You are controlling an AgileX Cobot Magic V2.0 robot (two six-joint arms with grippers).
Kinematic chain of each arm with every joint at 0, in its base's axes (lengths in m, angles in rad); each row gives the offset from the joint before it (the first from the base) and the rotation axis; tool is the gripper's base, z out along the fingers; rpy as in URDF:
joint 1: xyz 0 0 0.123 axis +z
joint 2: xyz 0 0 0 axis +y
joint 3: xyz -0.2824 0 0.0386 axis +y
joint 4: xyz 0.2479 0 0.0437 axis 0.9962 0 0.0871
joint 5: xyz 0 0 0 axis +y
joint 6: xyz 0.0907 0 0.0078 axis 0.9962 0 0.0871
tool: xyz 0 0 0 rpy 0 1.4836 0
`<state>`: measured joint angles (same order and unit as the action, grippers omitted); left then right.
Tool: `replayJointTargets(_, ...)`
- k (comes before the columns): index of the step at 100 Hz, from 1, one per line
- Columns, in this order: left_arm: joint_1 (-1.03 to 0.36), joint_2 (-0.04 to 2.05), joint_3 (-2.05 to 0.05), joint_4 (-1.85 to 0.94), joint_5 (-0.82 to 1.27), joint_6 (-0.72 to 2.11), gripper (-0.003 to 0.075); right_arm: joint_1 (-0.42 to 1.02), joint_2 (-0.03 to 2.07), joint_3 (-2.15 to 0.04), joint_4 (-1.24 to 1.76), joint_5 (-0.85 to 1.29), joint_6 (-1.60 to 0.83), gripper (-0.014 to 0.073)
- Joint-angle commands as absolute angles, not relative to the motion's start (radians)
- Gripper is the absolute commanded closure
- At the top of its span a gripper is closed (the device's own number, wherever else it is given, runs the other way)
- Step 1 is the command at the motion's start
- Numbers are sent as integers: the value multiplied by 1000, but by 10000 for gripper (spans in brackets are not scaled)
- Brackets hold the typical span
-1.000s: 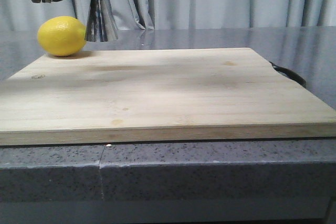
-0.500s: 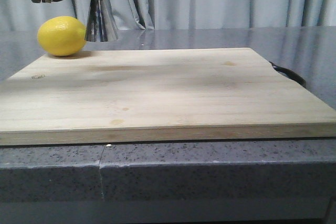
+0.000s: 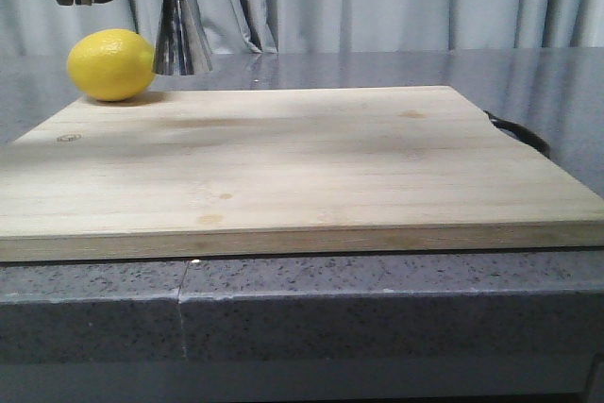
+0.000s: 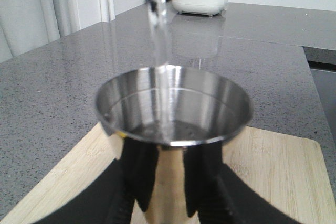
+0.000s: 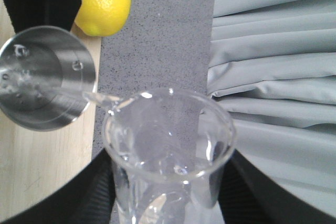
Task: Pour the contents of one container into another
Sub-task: 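Tilt the beaker with the right gripper, pouring liquid into the jigger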
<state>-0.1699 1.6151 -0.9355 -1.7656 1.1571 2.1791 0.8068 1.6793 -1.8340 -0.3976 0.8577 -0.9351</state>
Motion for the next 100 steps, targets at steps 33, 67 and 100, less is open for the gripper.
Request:
replayJointTargets(33,-179,1573,-966,-1864,1241,2167,514,808,1636,-1870,-439,766,-992,270)
replayJointTargets(67,-179,1573,-966,-1864,1241,2167,514,817,1636,-1870,-439,764,-1018,270)
replayJointTargets(100,-179,1573,-966,-1864,1241,2167,514,827,1636,-1870,-439,762,-1018,270)
